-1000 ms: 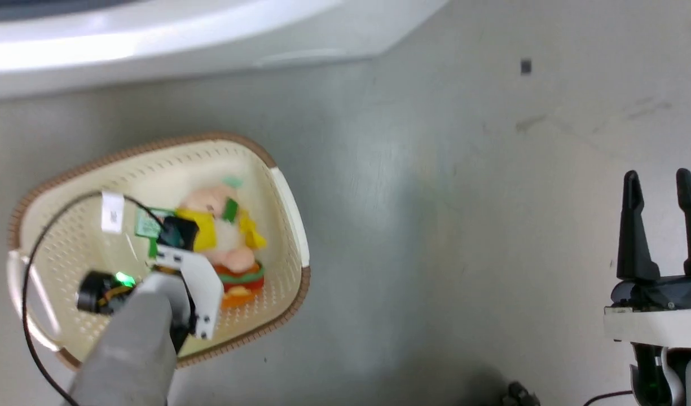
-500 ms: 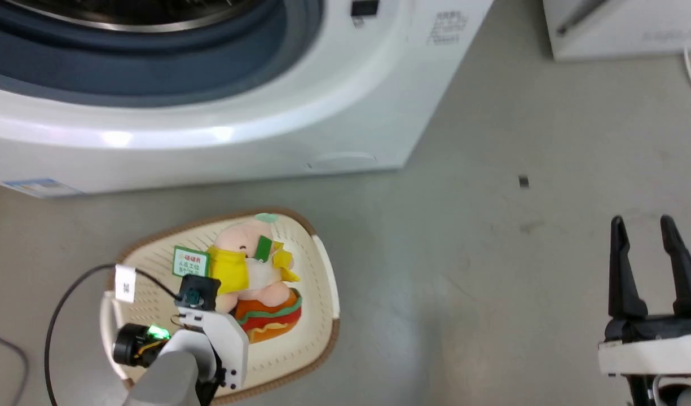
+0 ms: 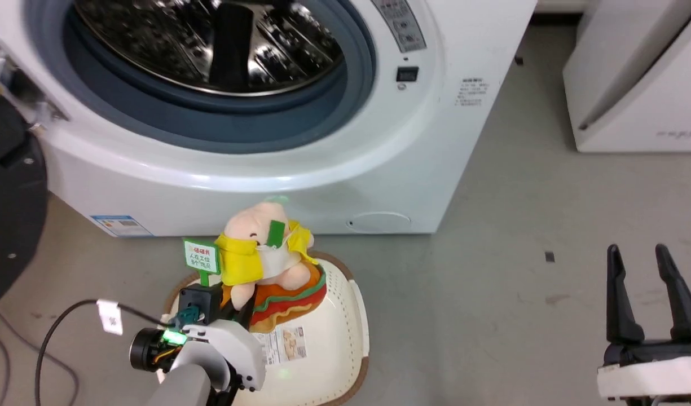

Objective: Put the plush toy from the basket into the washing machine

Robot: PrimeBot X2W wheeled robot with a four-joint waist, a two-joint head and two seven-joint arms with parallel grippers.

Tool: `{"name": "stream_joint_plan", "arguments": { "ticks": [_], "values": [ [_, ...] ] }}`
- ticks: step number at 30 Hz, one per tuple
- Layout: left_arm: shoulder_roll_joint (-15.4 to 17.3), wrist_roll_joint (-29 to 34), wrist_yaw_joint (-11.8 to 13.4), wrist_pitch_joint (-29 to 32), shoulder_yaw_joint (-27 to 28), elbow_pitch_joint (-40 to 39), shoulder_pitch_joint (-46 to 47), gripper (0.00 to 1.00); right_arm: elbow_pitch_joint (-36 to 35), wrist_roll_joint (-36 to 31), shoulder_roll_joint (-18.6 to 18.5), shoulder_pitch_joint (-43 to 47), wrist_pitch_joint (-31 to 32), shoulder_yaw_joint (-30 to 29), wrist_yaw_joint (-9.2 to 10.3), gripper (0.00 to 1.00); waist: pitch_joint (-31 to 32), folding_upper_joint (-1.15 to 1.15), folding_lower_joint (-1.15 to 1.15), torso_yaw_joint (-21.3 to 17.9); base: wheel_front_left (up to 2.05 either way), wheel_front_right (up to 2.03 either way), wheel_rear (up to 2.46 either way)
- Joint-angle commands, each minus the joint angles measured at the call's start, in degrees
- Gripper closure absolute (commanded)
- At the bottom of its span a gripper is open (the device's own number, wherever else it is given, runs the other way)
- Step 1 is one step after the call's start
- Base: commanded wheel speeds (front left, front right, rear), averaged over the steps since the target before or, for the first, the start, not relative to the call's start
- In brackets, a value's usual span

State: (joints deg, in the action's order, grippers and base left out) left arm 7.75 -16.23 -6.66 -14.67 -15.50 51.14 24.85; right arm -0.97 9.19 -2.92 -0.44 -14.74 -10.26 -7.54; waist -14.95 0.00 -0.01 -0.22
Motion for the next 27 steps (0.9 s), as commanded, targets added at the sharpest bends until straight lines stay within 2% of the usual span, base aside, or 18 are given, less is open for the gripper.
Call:
{"name": "stream_joint_plan", "arguments": {
  "ticks": [1, 9, 15, 21, 27],
  "values": [
    [0.1, 0.1, 0.3, -0.3, 0.4, -1.4, -0.9, 1.0, 0.2, 0.1, 0.0, 0.9, -0.3, -0.1, 0.05, 0.0, 1.0, 0.0, 0.01, 0.7, 0.0, 0.0, 0.0],
    [0.5, 1.1, 1.7, -0.3, 3.4, -17.1, -5.4, 1.0, 0.4, 0.3, 0.0, 1.7, -0.3, 0.2, 0.05, 0.0, 2.2, 0.0, 0.01, 0.8, 0.0, 0.0, 0.0],
    [2.3, 1.6, 1.9, -0.2, 4.8, -25.2, -3.2, 1.0, -0.4, 0.7, 0.0, 0.8, -0.3, 0.6, 0.05, 0.0, -0.6, 0.0, 0.01, -0.7, 0.0, 0.0, 0.0],
    [6.7, 1.7, 2.3, 4.1, 7.0, -29.6, 5.7, 1.0, -2.0, 1.4, 0.0, -1.6, -0.3, 1.2, 0.05, 0.0, -6.4, 0.0, 0.01, -3.5, 0.0, 0.0, 0.0],
    [12.4, 1.4, 1.6, 11.5, 8.9, -30.4, 17.4, 1.0, -3.1, 2.9, 0.0, -4.2, -0.3, 1.5, 0.05, 0.0, -13.5, 0.0, 0.01, -7.1, 0.0, 0.0, 0.0]
  ]
}}
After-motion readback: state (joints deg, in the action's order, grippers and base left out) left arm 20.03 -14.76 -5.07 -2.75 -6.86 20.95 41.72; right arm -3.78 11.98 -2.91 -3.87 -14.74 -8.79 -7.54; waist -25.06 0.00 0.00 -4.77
